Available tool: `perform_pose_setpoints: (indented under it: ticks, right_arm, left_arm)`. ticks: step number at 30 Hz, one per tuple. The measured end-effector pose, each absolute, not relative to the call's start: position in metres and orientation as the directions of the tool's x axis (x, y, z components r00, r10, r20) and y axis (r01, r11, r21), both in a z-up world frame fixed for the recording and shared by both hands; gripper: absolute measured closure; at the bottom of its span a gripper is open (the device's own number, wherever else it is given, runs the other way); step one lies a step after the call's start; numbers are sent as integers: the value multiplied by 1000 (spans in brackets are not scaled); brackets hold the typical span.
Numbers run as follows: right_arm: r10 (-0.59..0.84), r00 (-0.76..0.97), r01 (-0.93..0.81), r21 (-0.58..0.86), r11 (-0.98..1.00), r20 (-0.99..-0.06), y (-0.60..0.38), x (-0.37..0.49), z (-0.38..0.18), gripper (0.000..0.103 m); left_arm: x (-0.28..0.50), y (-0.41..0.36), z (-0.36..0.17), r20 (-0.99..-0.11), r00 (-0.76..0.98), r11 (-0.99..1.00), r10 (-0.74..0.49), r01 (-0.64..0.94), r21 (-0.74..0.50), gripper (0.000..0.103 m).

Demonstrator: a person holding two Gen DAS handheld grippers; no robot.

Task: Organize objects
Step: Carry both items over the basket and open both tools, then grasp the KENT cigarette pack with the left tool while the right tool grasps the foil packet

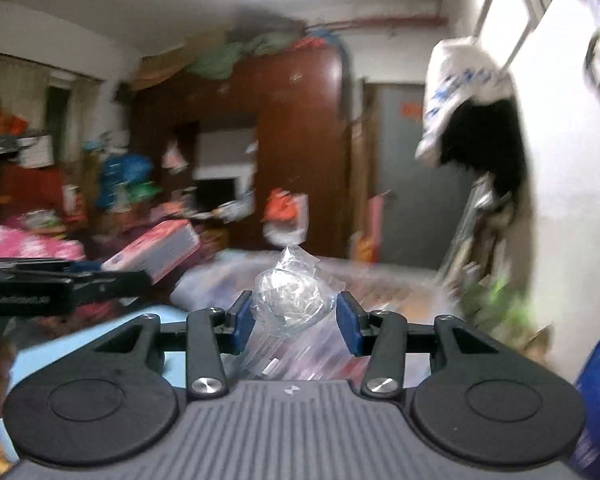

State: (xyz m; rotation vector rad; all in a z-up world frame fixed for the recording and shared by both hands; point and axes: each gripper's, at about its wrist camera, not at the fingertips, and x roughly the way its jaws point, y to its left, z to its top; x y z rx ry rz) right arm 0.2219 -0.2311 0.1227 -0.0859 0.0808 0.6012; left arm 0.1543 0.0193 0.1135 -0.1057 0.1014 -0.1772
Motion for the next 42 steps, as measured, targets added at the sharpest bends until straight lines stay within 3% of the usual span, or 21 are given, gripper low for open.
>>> perform_pose_setpoints:
  ticks: [5,6,7,8,9,12,13,16,18,21,25,28,31,34,36,39,41,42]
  right_arm:
    - [518,836,-536,-68,841,-180,-216,286,163,54]
    - [514,834,-537,-77,840,-201,-211,297,163,49]
    - [494,843,-521,-96,848,-215,-205,306,159,41]
    - [465,852,-500,-111,859,-240,-200,310,156,17]
    - [438,863,-476,-116,872,-251,-199,312,155,10]
    - [506,835,-523,-24,852,-217,-214,293,153,1]
    - [537,823,-545,11,838,-185,-220,281,154,0]
    - [589,799,-588,49,807,-124,-224,244,150,0]
    - [637,758,-641,19,767,-140,-215,233,135,0]
    - [597,733,-642,-40,766,-325,-180,247,99,0]
    - [573,645,-667,-6,745,-506,-143,279,56,2]
    - [572,602,-678,21,735,-557,-126,290,41,5]
    - [551,594,-671,16,741,-586,-112,286,34,9]
    - [537,590,-673,-1,740,-603,-101,279,32,20]
    - [537,590,-681,-14,732,-603,-105,270,27,40]
    - [556,593,-683,3,731,-583,-127,261,31,47]
    - [560,607,-671,16,742,-564,-143,259,34,47]
    - [561,613,-663,23,748,-556,-149,259,36,48]
  left_arm:
    - [226,-1,152,-209,963,983,-171,153,-101,46]
    - [239,-3,150,-232,958,983,-170,149,-104,41]
    - [248,-4,145,-258,952,984,-162,138,-109,27]
    - [252,-3,141,-280,948,986,-151,124,-111,24]
    - [251,-2,137,-288,948,988,-137,110,-109,24]
    - [220,7,133,-229,966,991,-122,107,-75,23]
    - [206,12,135,-197,974,993,-114,104,-63,18]
    - [175,29,135,-185,978,995,-96,87,-54,12]
    - [161,42,126,-212,975,998,-61,56,-30,10]
    - [165,63,96,-327,944,999,38,-35,14,8]
    - [192,95,56,-490,871,998,31,-55,-35,12]
    - [206,102,42,-546,838,998,-3,-36,-61,12]
    - [214,90,36,-573,818,999,38,-51,-5,12]
    - [213,86,28,-585,810,999,41,-47,5,12]
    - [212,81,26,-600,799,999,41,-30,29,12]
    - [216,76,21,-618,782,997,77,-45,68,13]
    - [218,80,21,-621,782,998,58,-53,26,22]
    - [218,81,22,-618,784,998,58,-61,16,34]
